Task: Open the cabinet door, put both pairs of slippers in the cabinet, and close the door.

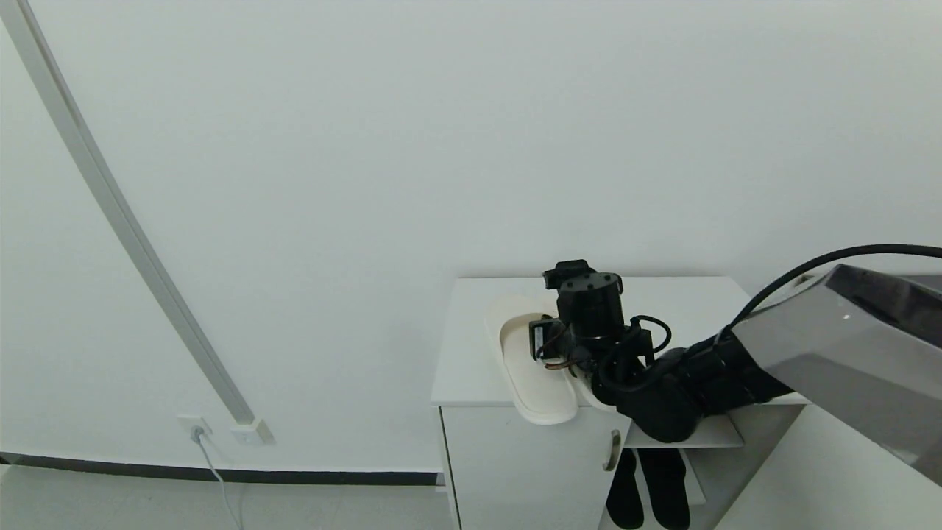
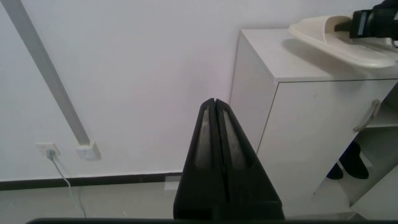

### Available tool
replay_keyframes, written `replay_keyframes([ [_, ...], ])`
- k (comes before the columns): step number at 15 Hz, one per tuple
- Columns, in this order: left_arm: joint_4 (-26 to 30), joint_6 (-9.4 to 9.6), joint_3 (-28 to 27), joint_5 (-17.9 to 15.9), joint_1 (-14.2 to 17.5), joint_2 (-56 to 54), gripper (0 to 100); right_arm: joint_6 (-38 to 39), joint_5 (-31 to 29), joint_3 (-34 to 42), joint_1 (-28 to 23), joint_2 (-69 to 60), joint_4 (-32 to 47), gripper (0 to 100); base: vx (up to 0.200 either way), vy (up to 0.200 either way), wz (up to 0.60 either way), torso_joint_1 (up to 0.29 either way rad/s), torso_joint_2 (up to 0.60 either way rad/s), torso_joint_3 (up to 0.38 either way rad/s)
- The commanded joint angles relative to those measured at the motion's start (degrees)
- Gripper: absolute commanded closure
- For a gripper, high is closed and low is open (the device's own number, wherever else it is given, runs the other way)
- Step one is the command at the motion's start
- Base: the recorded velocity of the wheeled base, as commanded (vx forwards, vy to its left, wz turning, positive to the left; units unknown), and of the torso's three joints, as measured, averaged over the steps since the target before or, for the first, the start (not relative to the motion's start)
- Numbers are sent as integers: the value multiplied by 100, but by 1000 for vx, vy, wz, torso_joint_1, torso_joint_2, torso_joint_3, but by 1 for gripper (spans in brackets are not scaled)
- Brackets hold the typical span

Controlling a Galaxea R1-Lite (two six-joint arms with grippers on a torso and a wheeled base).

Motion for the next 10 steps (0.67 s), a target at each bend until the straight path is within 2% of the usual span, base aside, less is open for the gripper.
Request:
replay_keyframes([
  [1,2,3,1,0,4,7,100,1,269,798,199,-824,-112,100,0,0,0,0,0,0],
  [4,2,3,1,-9,4,7,100,-8,717,1905,392,-1641,-473,100,0,0,0,0,0,0],
  [5,-7,12,1,-9,4,7,100,-8,796,2055,401,-1773,-508,100,0,0,0,0,0,0],
  [6,2,12,1,-9,4,7,100,-25,1130,2529,472,-2186,-534,100,0,0,0,0,0,0],
  [10,2,20,1,-9,4,7,100,-25,1297,2793,709,-2423,-516,100,0,0,0,0,0,0],
])
